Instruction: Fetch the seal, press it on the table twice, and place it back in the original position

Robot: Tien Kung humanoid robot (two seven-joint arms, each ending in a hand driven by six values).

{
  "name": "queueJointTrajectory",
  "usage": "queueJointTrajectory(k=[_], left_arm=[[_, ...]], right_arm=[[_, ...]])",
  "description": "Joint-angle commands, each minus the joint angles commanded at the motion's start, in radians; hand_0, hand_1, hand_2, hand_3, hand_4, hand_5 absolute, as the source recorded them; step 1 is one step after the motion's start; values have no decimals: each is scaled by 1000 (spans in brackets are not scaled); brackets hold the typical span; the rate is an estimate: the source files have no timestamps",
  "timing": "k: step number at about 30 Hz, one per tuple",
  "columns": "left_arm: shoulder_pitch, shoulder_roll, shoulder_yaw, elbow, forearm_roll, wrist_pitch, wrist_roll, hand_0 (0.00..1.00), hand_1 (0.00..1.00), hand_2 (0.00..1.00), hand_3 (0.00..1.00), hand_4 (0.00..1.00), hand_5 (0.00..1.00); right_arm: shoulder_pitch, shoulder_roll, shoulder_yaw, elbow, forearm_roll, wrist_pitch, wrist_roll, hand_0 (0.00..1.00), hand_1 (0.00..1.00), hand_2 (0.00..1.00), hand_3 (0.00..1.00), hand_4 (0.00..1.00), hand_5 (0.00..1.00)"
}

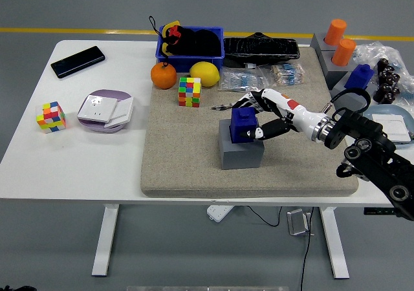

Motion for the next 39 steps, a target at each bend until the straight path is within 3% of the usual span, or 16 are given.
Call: queueJointTrajectory(k=[11, 12, 17, 18, 23, 24, 29, 30, 35, 36, 39], left_arm=[[1, -1, -3, 0, 3, 0, 1, 723, 696, 682, 750, 695, 249], [0, -1, -3, 0, 3, 0, 1, 724, 696, 682, 750, 695, 248], [-1, 0, -2, 0, 2, 0, 1, 724, 696, 682, 750, 695, 248], [-1, 0, -2, 0, 3, 0, 1, 723, 694, 682, 750, 695, 249], [1, 0, -4, -1, 4, 0, 2, 723, 694, 682, 750, 695, 249], [1, 0, -3, -1, 3, 0, 1, 723, 696, 682, 750, 696, 250], [0, 3, 2, -1, -6, 0, -2, 723, 696, 682, 750, 696, 250], [-1, 3, 1, 0, -6, 0, -1, 725, 695, 682, 750, 695, 250], [-1, 4, 8, 0, -16, 1, -4, 725, 695, 682, 750, 695, 250], [-1, 4, 11, 0, -20, 1, -5, 724, 696, 683, 750, 696, 250], [-3, 6, 16, 0, -26, 2, -7, 724, 696, 683, 750, 696, 250]], right_arm=[[0, 0, 1, 0, -5, 7, 0, 730, 726, 749, 747, 978, 2], [0, 0, 1, 0, -7, 8, 0, 789, 775, 789, 783, 991, 2], [-1, -4, 17, -2, -18, 33, -1, 789, 775, 789, 783, 991, 2], [-1, -5, 20, -2, -17, 36, -1, 928, 921, 897, 910, 998, 254], [-11, -18, 55, 0, -25, 63, -9, 928, 921, 897, 910, 998, 254], [-15, -24, 67, 2, -30, 71, -14, 989, 965, 957, 979, 998, 396], [-45, -71, 122, 6, -38, 97, -35, 989, 965, 957, 979, 998, 396], [-53, -81, 134, 7, -39, 102, -39, 998, 990, 986, 998, 998, 477], [-125, -142, 232, 25, -61, 145, -69, 998, 990, 986, 998, 998, 477], [-137, -150, 250, 28, -68, 153, -74, 998, 998, 998, 998, 998, 545], [-198, -183, 334, 36, -92, 172, -89, 998, 998, 998, 998, 998, 545]])
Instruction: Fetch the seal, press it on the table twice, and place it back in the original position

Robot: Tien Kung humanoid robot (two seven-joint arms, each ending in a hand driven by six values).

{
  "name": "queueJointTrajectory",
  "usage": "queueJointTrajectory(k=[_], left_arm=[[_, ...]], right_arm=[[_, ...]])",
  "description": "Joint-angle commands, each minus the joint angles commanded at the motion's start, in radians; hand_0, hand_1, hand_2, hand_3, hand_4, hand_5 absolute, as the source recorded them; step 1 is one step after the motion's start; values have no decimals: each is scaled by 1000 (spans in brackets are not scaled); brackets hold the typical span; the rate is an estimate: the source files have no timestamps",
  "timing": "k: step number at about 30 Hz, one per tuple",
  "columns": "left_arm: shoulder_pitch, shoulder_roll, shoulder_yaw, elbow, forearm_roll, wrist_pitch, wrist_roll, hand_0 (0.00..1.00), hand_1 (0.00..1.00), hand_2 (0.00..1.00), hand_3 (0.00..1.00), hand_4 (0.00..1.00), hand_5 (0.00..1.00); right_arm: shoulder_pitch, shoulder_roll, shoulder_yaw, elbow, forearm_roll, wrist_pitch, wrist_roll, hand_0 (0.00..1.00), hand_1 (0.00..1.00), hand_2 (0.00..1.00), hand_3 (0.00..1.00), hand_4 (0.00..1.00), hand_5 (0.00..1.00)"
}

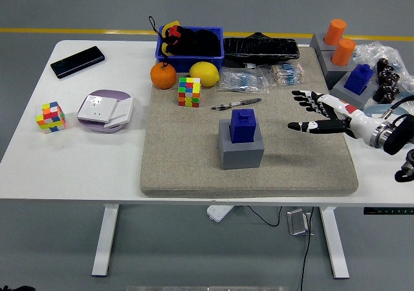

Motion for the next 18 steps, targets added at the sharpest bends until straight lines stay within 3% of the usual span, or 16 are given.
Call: queueJointTrajectory(k=[2, 6, 13, 18], left_arm=[[0, 1, -1, 0, 1, 0, 0, 724, 696, 683, 750, 696, 250], [-1, 3, -1, 0, 2, 1, 0, 723, 696, 682, 750, 696, 249], [3, 3, 2, 1, 1, 3, -1, 724, 696, 682, 750, 696, 249], [1, 3, 11, 0, -9, 5, -6, 725, 696, 682, 750, 695, 249]], right_arm=[[-34, -11, 54, 0, -14, -4, 3, 998, 998, 998, 998, 998, 545], [-126, -13, 200, 2, -26, -62, 26, 998, 998, 998, 998, 998, 536], [-253, 47, 467, 13, -86, -84, 15, 998, 982, 976, 990, 998, 493], [-299, 70, 609, 16, -124, -87, -3, 994, 964, 960, 980, 998, 470]])
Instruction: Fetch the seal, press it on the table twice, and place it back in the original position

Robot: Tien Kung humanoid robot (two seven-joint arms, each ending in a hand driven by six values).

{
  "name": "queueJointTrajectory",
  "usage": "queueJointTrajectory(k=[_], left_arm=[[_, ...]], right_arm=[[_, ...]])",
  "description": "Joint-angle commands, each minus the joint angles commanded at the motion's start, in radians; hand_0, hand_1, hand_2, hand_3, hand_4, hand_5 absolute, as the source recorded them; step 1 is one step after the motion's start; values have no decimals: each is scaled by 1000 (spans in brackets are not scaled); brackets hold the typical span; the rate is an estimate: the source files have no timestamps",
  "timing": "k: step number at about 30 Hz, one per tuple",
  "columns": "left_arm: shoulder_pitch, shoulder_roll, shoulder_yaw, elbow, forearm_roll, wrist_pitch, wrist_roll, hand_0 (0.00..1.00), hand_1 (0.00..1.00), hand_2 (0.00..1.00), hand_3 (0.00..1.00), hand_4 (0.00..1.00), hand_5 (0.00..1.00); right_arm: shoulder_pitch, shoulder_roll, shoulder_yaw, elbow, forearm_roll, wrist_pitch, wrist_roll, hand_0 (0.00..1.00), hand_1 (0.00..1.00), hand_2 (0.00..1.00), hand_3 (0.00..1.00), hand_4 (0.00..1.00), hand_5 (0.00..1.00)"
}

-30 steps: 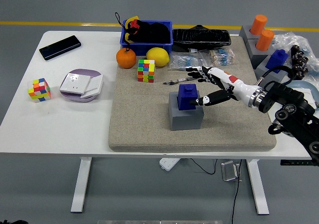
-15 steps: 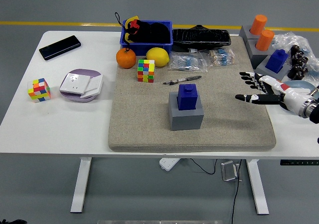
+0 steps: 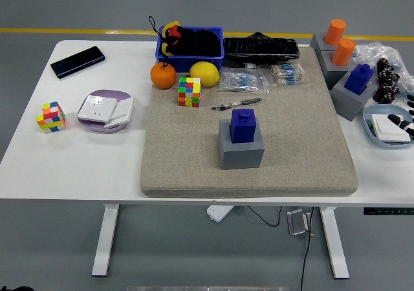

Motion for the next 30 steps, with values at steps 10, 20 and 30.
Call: queueJointTrajectory(k=[10, 20, 30], left_arm=[[-5, 4, 0, 0, 3, 5, -1, 724, 696, 683, 750, 695, 250], [-5, 1, 0, -1, 6, 7, 1, 724, 695, 681, 750, 695, 249], [-9, -1, 0, -1, 4, 8, -1, 724, 694, 681, 750, 693, 250]], right_arm=[[-34, 29, 112, 8, -39, 4, -25, 980, 947, 947, 966, 998, 449], [-37, 55, 144, 12, -44, 5, -49, 975, 937, 940, 950, 998, 444], [-41, 67, 153, 16, -34, 1, -55, 960, 925, 931, 930, 998, 428]])
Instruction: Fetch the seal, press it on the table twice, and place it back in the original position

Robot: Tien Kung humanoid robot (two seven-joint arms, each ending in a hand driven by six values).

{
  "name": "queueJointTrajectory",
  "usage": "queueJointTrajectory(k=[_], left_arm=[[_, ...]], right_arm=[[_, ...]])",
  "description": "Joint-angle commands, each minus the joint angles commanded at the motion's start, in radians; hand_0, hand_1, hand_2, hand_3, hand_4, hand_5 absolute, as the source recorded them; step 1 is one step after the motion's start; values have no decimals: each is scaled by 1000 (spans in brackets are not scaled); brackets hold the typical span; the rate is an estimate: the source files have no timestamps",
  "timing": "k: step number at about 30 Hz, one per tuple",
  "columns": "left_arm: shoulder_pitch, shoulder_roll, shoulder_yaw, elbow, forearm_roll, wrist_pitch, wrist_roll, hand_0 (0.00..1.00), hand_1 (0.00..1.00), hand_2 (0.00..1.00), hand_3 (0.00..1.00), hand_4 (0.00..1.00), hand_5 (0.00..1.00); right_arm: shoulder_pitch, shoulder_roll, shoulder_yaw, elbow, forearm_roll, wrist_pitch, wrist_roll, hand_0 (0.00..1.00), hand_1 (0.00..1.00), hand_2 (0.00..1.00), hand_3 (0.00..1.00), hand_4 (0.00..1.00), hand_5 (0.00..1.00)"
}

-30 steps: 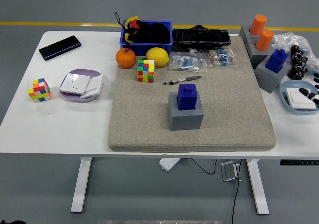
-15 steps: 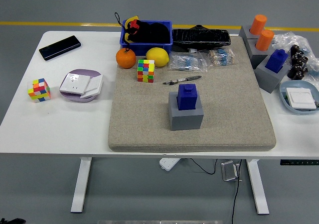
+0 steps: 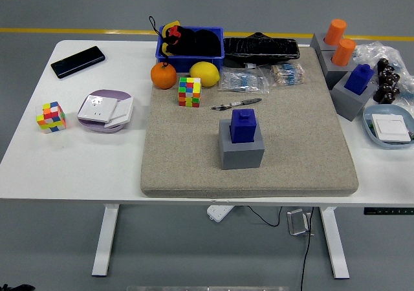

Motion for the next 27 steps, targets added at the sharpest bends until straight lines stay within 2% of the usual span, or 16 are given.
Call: queueJointTrajectory(k=[8, 9, 27], left_arm=[[-2, 1, 0, 0, 1, 1, 0, 724, 694, 682, 749, 693, 251], [-2, 1, 0, 0, 1, 1, 0, 724, 694, 682, 750, 691, 252], [-2, 2, 0, 0, -2, 4, 1, 722, 693, 681, 749, 687, 258]], right_arm=[[-1, 0, 5, -1, 0, -1, -3, 953, 917, 921, 915, 998, 422], [-1, -2, 4, -1, 0, 0, -3, 934, 892, 891, 883, 998, 410], [1, -6, 7, -5, -6, -6, 0, 934, 891, 889, 873, 998, 398]])
